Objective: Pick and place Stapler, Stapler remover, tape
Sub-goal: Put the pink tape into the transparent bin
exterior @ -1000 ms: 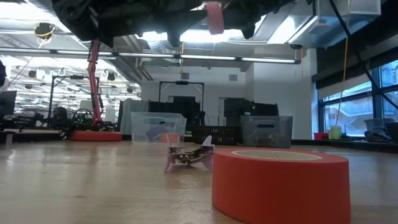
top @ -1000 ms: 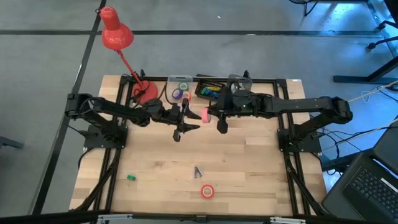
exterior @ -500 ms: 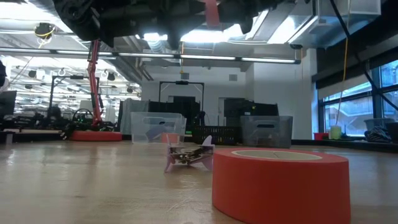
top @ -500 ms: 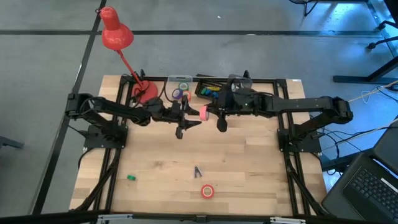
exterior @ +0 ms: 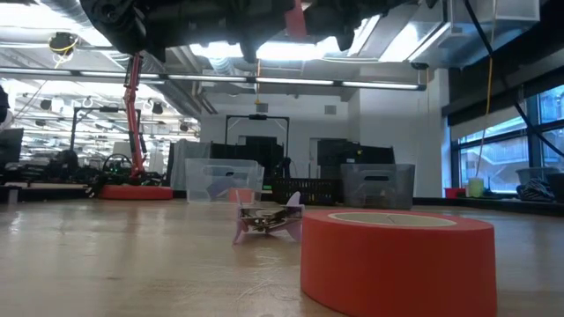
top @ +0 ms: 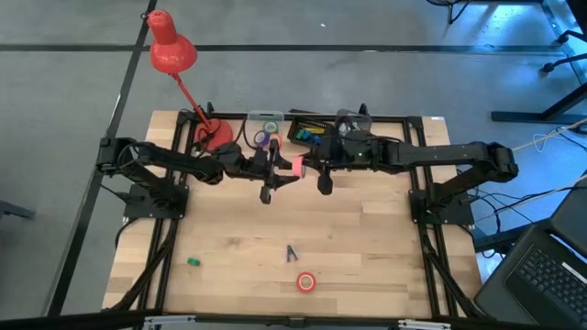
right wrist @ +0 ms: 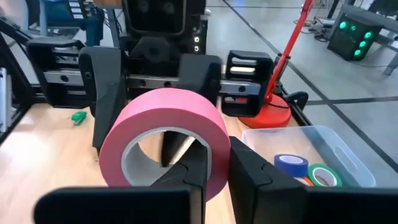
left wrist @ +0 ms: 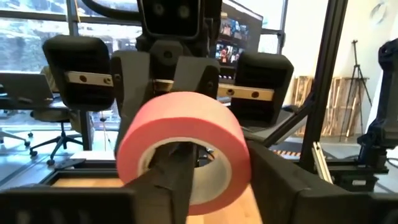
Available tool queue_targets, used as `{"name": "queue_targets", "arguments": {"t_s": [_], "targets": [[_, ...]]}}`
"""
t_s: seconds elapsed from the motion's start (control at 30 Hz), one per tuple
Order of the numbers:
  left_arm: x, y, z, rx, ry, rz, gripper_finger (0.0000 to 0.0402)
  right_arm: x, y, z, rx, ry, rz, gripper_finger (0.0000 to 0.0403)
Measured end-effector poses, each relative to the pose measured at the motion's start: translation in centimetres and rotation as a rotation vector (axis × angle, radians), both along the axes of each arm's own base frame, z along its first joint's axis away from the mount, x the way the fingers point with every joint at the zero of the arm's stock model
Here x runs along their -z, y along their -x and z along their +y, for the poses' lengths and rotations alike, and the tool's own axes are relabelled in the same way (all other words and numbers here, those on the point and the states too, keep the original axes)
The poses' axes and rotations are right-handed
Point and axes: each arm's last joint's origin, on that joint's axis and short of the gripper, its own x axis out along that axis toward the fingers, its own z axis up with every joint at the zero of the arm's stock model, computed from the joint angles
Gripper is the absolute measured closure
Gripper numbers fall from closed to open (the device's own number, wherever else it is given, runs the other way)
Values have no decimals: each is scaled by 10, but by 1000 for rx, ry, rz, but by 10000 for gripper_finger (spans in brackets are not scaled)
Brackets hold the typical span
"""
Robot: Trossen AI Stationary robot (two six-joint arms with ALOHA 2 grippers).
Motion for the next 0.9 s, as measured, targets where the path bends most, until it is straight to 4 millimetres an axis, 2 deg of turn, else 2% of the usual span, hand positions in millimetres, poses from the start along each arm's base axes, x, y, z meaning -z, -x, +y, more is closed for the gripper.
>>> {"name": "queue_targets", "arguments": {"t_s": [0.13,0.37,0.43,0.57,0.67,0.77,0.9], "targets": [[2,0,0,4,-24,25,361,1,0,0,-1,18,8,367],[3,0,-1,11,-31,29,369,1,0,-1,-3,23,10,363],[3,0,-1,11,-38,30,369,1,0,-1,4,0,10,332],[5,-1,1,-4,-43,49,369,2,5,0,12,-43,60,233],[7,1,3,-27,-46,93,369,-10,17,0,30,-50,168,173],[7,8,10,-100,-46,174,369,-23,36,-1,109,-64,269,140],[7,20,26,-298,-100,421,369,-22,62,-3,259,-77,409,127]]}}
